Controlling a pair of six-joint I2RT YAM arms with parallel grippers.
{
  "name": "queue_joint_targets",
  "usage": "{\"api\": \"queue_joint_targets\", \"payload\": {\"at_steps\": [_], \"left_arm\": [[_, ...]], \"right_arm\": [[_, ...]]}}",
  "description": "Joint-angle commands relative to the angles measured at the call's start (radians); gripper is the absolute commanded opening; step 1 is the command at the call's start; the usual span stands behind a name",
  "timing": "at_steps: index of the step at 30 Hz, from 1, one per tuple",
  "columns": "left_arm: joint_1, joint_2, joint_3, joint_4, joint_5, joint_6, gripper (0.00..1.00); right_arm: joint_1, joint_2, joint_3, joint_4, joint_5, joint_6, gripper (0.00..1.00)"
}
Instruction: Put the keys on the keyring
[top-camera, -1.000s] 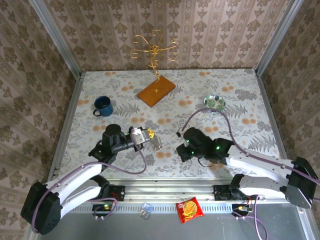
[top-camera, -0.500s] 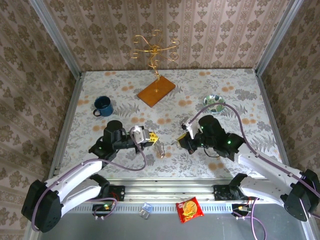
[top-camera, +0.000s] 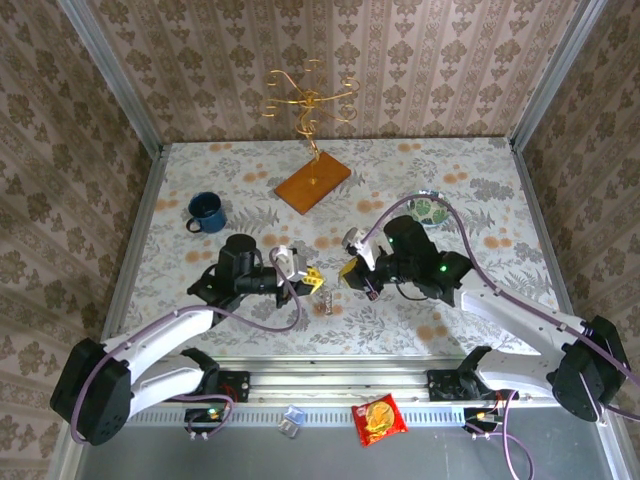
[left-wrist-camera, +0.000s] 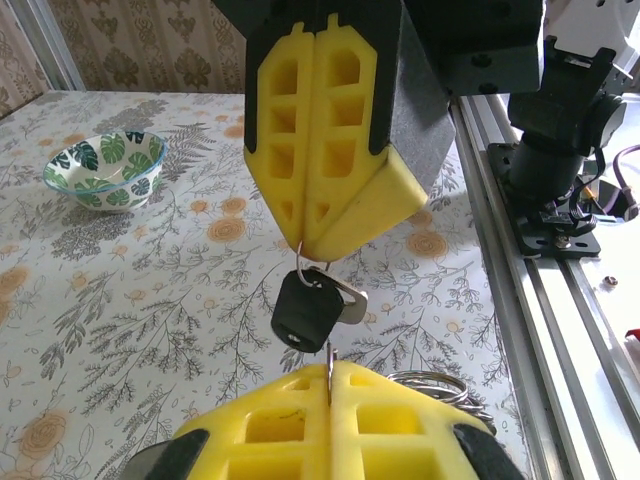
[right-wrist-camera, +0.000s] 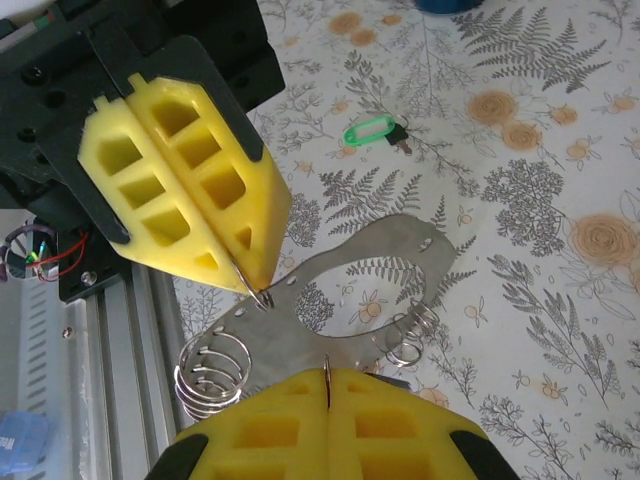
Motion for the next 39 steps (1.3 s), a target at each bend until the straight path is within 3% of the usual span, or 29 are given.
{"api": "queue_joint_targets", "payload": {"at_steps": [1,10,23,39], "left_arm": [[-0.012,0.001,0.032,0.031,0.008,-0.009,0.00],[-0.018,0.002,0.024,0.038,-0.014,-0.004,0.00],[-0.028,-0.006,0.019,0.036,-0.063,0.014,0.00],[-0.033,-0.007,0.015,0.034,-0.056,0.011,0.00]], "right_arm": [[0.012,0.023,0.044,-0.020,-0.039,-0.054,0.00],[0.033,0.083,0.077,-0.013,-0.094,-0.057,0.00],[0.057,0.050,0.081,-0.091,0.018,-0.127,0.00],[0.075,0.060,0.068,0.043,0.022,-0.109,0.00]]}}
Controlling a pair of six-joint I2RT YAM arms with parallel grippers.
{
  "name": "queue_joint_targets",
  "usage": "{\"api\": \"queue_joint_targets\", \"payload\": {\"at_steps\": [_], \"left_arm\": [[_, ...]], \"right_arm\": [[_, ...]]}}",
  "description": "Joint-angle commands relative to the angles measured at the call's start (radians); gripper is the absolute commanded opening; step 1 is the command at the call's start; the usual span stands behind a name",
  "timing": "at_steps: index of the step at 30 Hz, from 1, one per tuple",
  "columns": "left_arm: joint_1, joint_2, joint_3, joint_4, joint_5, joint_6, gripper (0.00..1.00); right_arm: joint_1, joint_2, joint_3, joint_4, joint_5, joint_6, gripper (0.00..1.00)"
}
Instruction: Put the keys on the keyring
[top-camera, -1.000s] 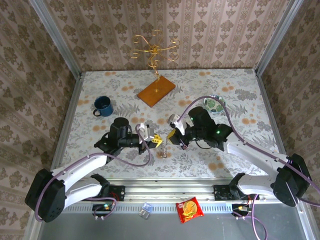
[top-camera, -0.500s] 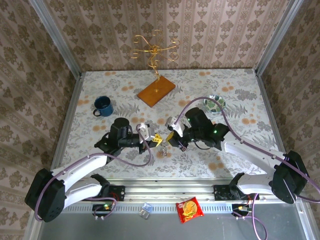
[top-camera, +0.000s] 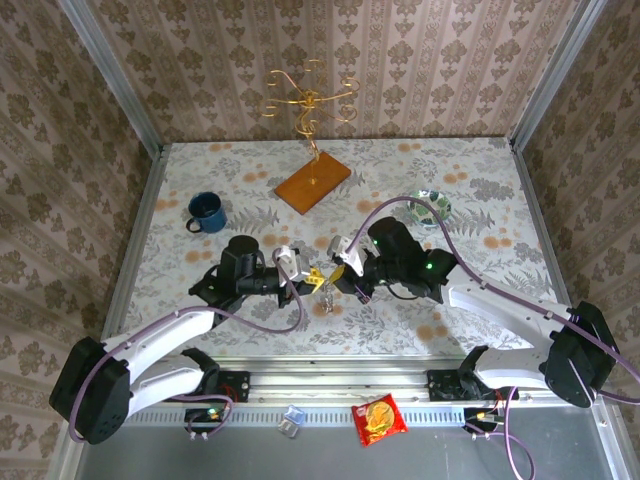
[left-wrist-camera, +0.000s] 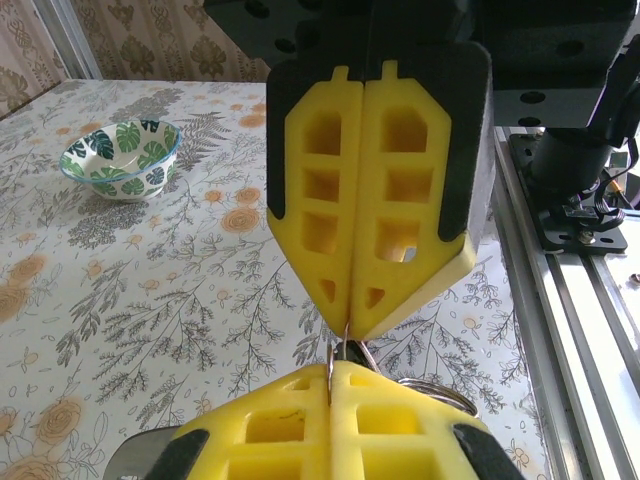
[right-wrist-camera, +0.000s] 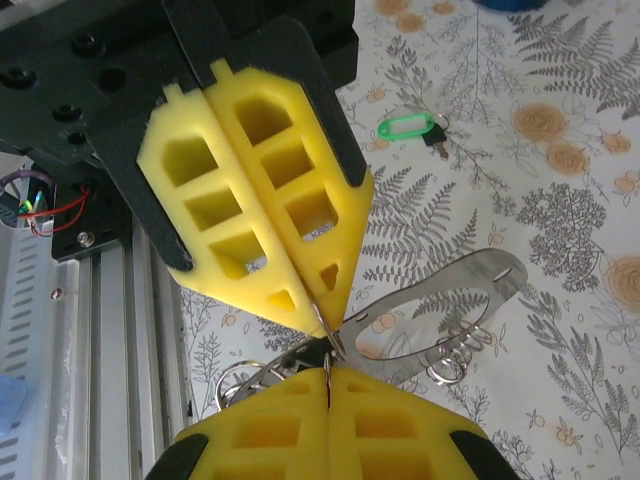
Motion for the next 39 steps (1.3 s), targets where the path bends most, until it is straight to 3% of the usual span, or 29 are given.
{"api": "queue_joint_targets", "payload": {"at_steps": [1,13,25,36,39], "left_arm": [[-0.010,-0.008,0.016,0.035,0.009,0.010,0.00],[-0.012,-0.023,-0.001,0.065,0.009,0.013,0.00],[-0.028,-0.040,-0.026,0.082,-0.024,0.072,0.00],[-0.030,-0.048,-0.044,0.156,-0.047,0.053,0.00],[-0.031,-0.046,-0.050,0.182,-0.053,0.036,0.00]], "right_arm": [[0.005,-0.012,0.024,0.049,0.002,0.006,0.00],[-0.011,0.016,0.026,0.023,0.053,0.086,0.00],[-0.071,0.047,0.023,0.068,-0.059,0.201,0.00],[-0.090,0.073,0.007,0.079,-0.096,0.204,0.00],[-0.089,0.074,0.008,0.079,-0.095,0.187,0.07]]}}
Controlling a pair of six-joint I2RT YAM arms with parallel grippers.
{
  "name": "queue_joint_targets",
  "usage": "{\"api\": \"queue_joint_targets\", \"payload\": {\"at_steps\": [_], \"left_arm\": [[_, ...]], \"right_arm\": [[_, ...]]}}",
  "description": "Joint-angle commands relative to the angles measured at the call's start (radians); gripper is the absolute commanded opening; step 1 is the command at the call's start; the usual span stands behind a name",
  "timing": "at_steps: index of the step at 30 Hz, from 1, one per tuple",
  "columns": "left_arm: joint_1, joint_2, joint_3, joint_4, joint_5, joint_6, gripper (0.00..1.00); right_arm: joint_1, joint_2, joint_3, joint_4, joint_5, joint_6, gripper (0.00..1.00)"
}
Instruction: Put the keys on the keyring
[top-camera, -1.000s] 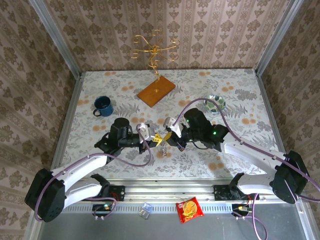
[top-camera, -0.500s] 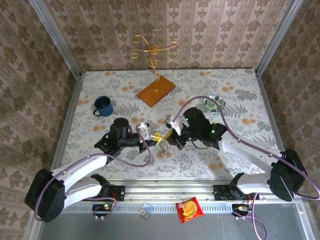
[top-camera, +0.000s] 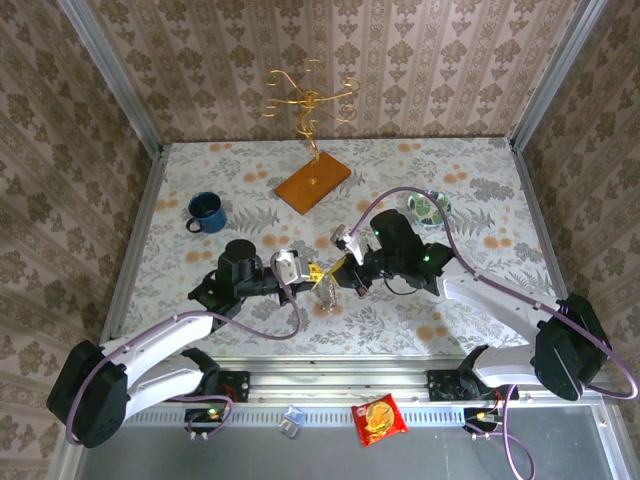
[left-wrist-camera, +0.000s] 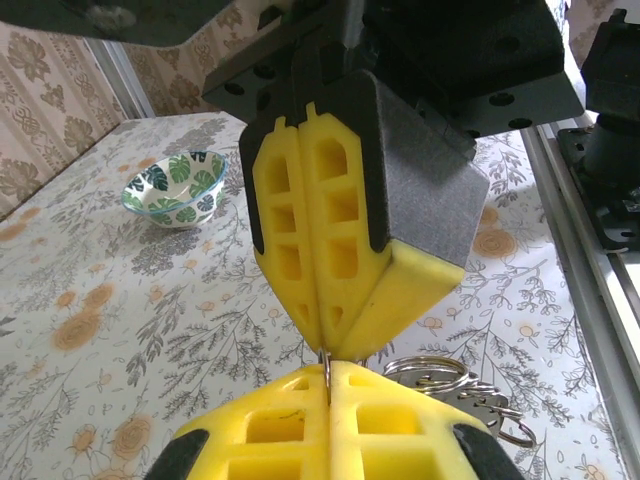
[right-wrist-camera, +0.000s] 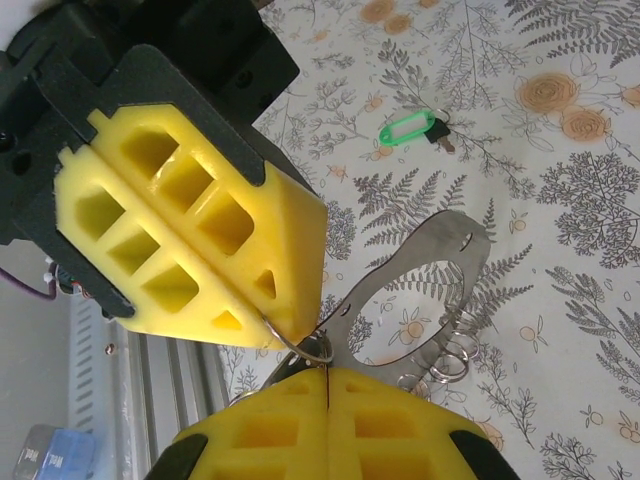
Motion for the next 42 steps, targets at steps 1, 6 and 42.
{"api": "queue_joint_targets", "payload": {"at_steps": [1,6,42], "left_arm": [[-0.011,-0.016,-0.014,0.087,0.036,-0.023,0.00],[-0.011,-0.005,-0.024,0.133,0.036,-0.060,0.00],[0.017,0.087,-0.089,0.458,0.168,-0.263,0.00]], "right_arm": [[-0.012,0.011,0.005,0.023,0.015,-0.009,0.17],[-0.013,-0.026,-0.003,0.021,0.066,-0.059,0.36],[-0.009,-0.111,-0.140,0.309,-0.077,-0.268,0.26]]}}
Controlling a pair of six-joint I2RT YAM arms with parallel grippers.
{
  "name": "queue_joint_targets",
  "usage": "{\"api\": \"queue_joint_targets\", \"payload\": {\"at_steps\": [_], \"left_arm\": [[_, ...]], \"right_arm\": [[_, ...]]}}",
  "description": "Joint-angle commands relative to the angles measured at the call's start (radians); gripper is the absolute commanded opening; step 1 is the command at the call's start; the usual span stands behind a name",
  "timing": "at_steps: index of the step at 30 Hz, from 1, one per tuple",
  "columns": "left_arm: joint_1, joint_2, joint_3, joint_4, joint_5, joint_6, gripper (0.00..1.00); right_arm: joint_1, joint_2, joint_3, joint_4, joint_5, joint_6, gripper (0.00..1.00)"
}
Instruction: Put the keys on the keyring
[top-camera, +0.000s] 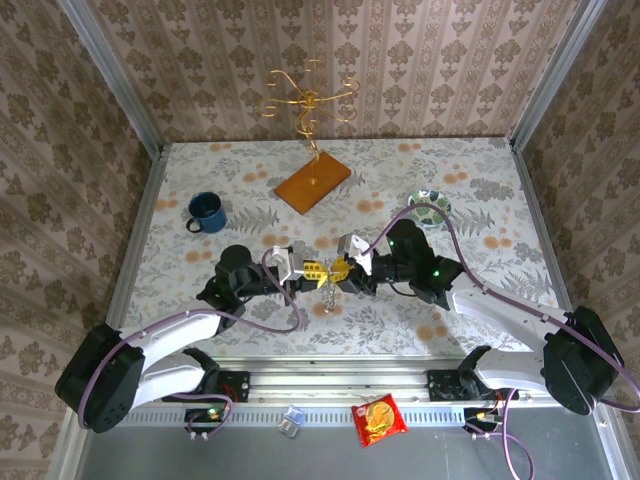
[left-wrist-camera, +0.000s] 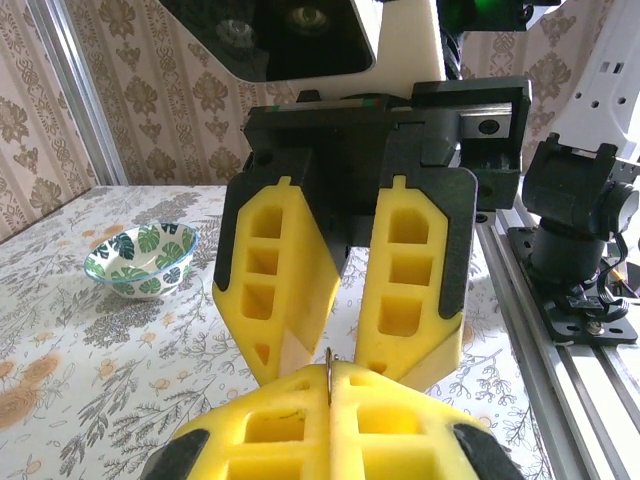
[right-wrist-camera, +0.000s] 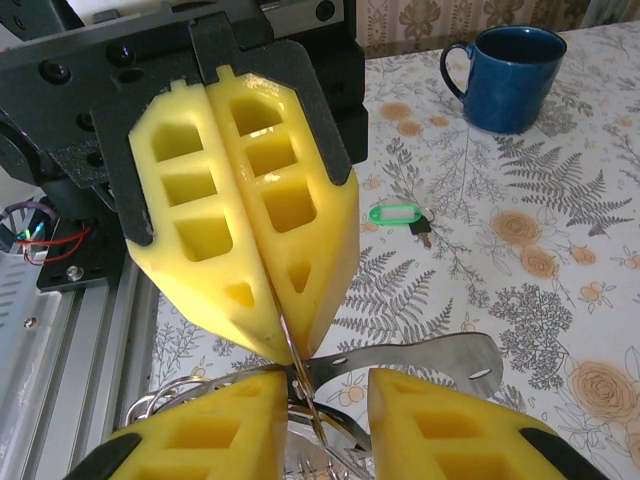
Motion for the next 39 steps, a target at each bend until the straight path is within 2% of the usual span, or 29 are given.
{"api": "queue_joint_targets", "payload": {"at_steps": [1,6,9,12,14,16,19,24,31,39], "left_arm": [[0.007,-0.010,-0.006,0.055,0.042,-0.018,0.00],[0.007,-0.002,-0.003,0.064,0.051,-0.029,0.00],[0.007,-0.003,-0.003,0.064,0.050,-0.031,0.00],[0.010,-0.012,-0.005,0.043,0.025,-0.025,0.03],[0.015,-0.026,-0.006,0.008,0.001,-0.008,0.18],[0.016,-0.049,0.001,-0.070,-0.021,0.038,0.23],[0.016,-0.071,0.030,-0.199,-0.025,0.109,0.24],[0.015,-0.070,0.071,-0.322,-0.016,0.175,0.22],[0.016,-0.069,0.103,-0.371,-0.007,0.205,0.19],[0.018,-0.073,0.109,-0.397,0.014,0.212,0.20]], "right_arm": [[0.006,-0.015,0.026,0.038,-0.028,0.002,0.24],[0.012,0.000,0.028,0.075,-0.044,0.016,0.14],[0.014,0.009,0.035,0.080,-0.056,0.017,0.00],[0.014,0.001,0.039,0.053,-0.052,-0.002,0.00],[0.014,-0.009,0.046,0.011,-0.035,-0.030,0.00],[0.014,-0.015,0.066,-0.058,-0.024,-0.067,0.00],[0.017,-0.010,0.108,-0.166,-0.010,-0.124,0.00],[0.034,0.020,0.188,-0.308,0.008,-0.205,0.00],[0.071,0.083,0.308,-0.505,0.086,-0.326,0.00],[0.085,0.107,0.354,-0.544,0.128,-0.340,0.00]]}}
